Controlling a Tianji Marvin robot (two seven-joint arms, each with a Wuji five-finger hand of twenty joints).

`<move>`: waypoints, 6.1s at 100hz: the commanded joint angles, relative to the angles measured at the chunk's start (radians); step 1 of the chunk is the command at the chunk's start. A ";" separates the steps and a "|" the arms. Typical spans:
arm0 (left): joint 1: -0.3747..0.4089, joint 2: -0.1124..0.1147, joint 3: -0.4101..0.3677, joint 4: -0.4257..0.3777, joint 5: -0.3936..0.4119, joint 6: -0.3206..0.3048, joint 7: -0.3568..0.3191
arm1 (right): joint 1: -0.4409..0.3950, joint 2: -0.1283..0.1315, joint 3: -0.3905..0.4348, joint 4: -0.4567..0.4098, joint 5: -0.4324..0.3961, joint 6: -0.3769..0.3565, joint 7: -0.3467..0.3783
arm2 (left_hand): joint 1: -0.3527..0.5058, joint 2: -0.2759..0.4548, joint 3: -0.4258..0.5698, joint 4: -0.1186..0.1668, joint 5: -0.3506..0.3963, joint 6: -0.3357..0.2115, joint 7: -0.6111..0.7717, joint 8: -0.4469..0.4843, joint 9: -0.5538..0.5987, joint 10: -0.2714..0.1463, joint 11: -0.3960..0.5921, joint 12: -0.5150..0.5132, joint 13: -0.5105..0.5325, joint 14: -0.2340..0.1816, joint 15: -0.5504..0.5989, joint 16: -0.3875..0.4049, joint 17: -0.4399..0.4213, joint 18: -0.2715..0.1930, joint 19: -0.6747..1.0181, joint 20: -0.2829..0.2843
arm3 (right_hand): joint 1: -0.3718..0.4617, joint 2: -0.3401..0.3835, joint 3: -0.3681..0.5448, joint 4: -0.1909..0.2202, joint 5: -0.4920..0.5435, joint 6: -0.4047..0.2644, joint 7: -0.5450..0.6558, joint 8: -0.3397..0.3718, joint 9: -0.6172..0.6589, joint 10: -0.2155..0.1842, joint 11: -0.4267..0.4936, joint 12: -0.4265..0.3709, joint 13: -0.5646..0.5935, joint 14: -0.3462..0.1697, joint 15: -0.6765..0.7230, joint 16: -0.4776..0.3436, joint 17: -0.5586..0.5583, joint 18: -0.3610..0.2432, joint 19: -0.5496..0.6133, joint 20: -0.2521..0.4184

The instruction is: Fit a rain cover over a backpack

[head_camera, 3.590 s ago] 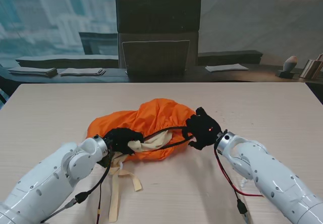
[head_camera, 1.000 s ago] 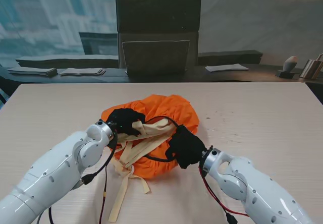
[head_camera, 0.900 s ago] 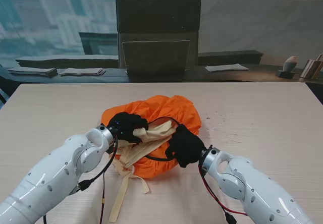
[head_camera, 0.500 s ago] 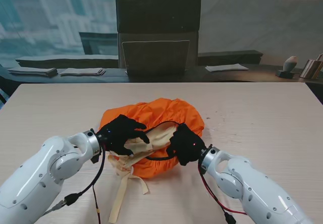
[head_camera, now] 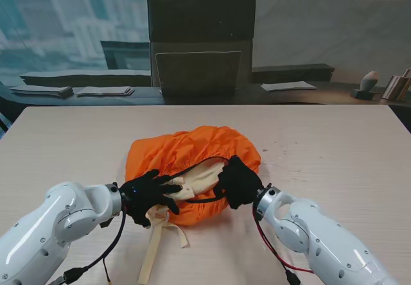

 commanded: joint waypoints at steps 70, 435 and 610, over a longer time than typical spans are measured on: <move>-0.104 0.015 0.151 0.235 0.273 -0.041 0.368 | 0.006 -0.004 -0.015 0.008 0.014 0.005 0.033 | 0.031 0.002 -0.160 -0.030 0.525 -0.289 0.458 0.390 0.097 -0.116 0.339 0.071 0.030 -0.048 0.116 0.030 0.001 0.006 0.089 -0.001 | 0.015 0.027 0.066 -0.033 0.060 0.012 0.077 0.004 -0.021 0.059 0.026 0.023 0.012 0.008 0.035 -0.004 0.005 0.024 0.030 -0.012; -0.699 -0.166 0.796 0.686 -0.268 0.206 0.567 | 0.014 -0.025 -0.023 0.050 -0.051 -0.129 -0.328 | -0.190 0.162 -0.461 0.028 0.317 0.088 0.537 0.561 0.830 -0.152 0.962 0.762 0.508 0.005 0.807 0.622 -0.027 0.069 0.529 0.180 | 0.031 0.035 0.061 -0.031 0.058 0.032 0.087 0.014 0.000 0.084 0.006 0.067 0.046 0.055 0.054 -0.015 0.101 0.009 0.090 0.014; -0.299 -0.078 0.325 0.389 -0.227 0.526 0.282 | -0.042 -0.051 0.026 0.040 0.044 -0.118 -0.296 | -0.088 0.310 -0.708 0.060 0.283 0.259 0.111 0.162 0.194 0.030 0.416 0.439 0.151 0.044 0.481 0.397 -0.032 0.094 0.297 0.235 | 0.033 0.032 0.061 -0.029 0.058 0.036 0.089 0.002 -0.001 0.082 0.013 0.052 0.046 0.054 0.051 -0.018 0.106 0.008 0.089 0.018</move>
